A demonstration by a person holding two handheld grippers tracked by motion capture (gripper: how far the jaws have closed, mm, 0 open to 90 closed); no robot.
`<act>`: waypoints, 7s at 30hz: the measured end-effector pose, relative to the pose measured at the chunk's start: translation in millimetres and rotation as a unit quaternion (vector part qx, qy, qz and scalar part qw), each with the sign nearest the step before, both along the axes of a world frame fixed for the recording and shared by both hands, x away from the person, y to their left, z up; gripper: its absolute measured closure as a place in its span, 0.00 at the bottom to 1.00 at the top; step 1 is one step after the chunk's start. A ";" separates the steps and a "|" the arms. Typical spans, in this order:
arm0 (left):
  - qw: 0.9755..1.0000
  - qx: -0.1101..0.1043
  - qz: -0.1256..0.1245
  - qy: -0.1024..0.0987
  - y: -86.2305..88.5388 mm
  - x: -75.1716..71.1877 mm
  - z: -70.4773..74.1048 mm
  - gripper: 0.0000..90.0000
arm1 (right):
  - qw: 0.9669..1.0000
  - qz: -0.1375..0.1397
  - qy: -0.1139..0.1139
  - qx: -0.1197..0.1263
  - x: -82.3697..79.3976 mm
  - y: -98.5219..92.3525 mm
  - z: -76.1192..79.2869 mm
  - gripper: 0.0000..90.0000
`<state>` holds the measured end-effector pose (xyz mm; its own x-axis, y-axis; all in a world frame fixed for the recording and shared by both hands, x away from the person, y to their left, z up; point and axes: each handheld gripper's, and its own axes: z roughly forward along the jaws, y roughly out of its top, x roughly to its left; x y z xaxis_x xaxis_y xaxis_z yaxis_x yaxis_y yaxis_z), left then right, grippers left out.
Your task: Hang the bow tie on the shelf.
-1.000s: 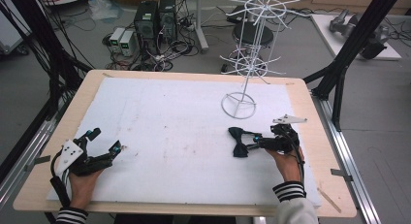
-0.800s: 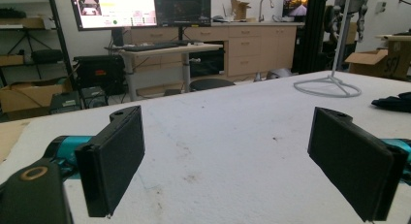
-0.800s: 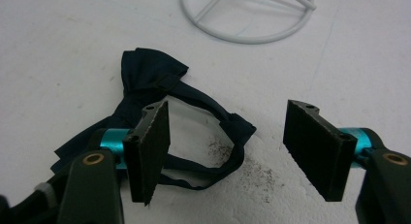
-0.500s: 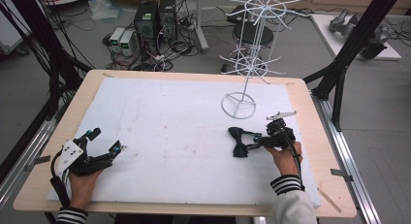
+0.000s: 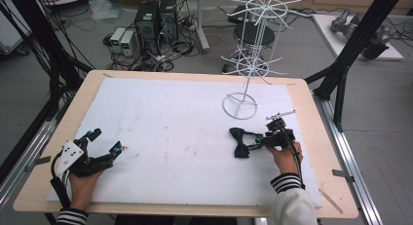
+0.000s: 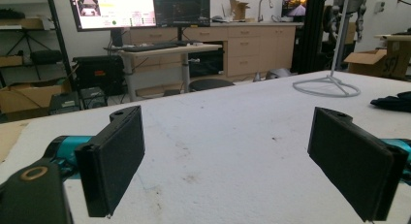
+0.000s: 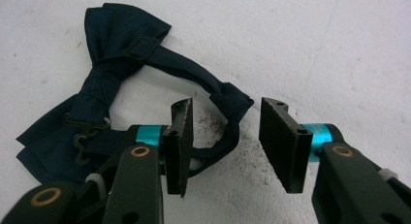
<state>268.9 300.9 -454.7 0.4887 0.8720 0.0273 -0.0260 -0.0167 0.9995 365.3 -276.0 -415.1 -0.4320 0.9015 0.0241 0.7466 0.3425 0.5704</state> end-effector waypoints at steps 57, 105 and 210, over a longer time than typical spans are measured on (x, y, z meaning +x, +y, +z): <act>1.000 -0.001 -0.001 -0.002 0.0 -0.2 -0.1 0.15 | 0.996 0.031 -0.075 0.027 -10.6 5.0 15.8 0.95; 1.000 0.002 -0.001 0.000 0.0 0.0 0.0 0.15 | 0.955 0.040 -0.254 0.148 -39.7 -1.2 38.5 0.96; 1.000 -0.006 -0.003 0.003 0.7 0.7 -0.1 0.15 | 0.929 0.022 -0.350 0.121 3.1 47.2 90.6 0.95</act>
<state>269.6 301.5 -454.7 0.4938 0.8695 0.0142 -0.0198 -0.0051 0.9998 368.4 -228.8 -324.5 -0.4538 0.8878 -0.0771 0.1533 0.1630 0.9746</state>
